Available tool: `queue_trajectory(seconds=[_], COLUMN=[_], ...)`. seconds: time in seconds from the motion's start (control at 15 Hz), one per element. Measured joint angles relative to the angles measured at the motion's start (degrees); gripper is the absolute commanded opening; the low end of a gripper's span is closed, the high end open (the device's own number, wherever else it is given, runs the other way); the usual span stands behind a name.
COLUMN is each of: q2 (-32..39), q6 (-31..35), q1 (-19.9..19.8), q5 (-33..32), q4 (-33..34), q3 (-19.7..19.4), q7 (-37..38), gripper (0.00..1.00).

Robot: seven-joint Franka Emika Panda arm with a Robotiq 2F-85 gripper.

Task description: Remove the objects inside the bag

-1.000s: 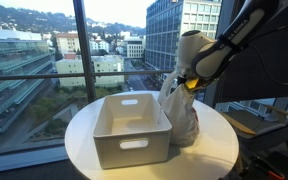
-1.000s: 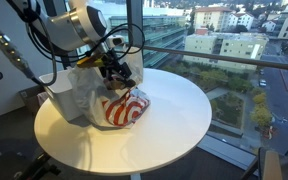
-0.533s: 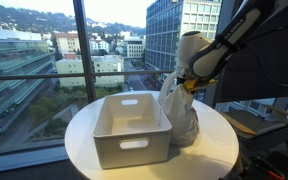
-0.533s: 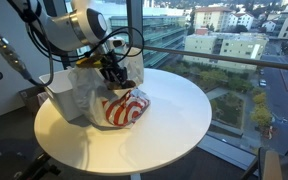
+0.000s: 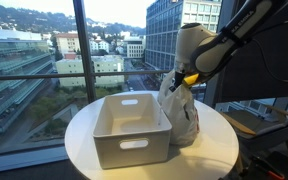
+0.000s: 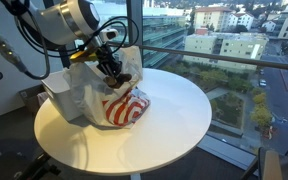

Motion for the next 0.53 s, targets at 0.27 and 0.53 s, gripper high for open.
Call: queue_trajectory(seconds=[0.27,0.53], q2=[-4.4,-10.4], q6=[-6.9,-9.3], q1=[1.7,2.3], q5=[-1.4,-8.8], q4=[0.0,0.1], q3=[2.6,7.4], q7=[4.9,10.7], gripper=[0.08,0.08])
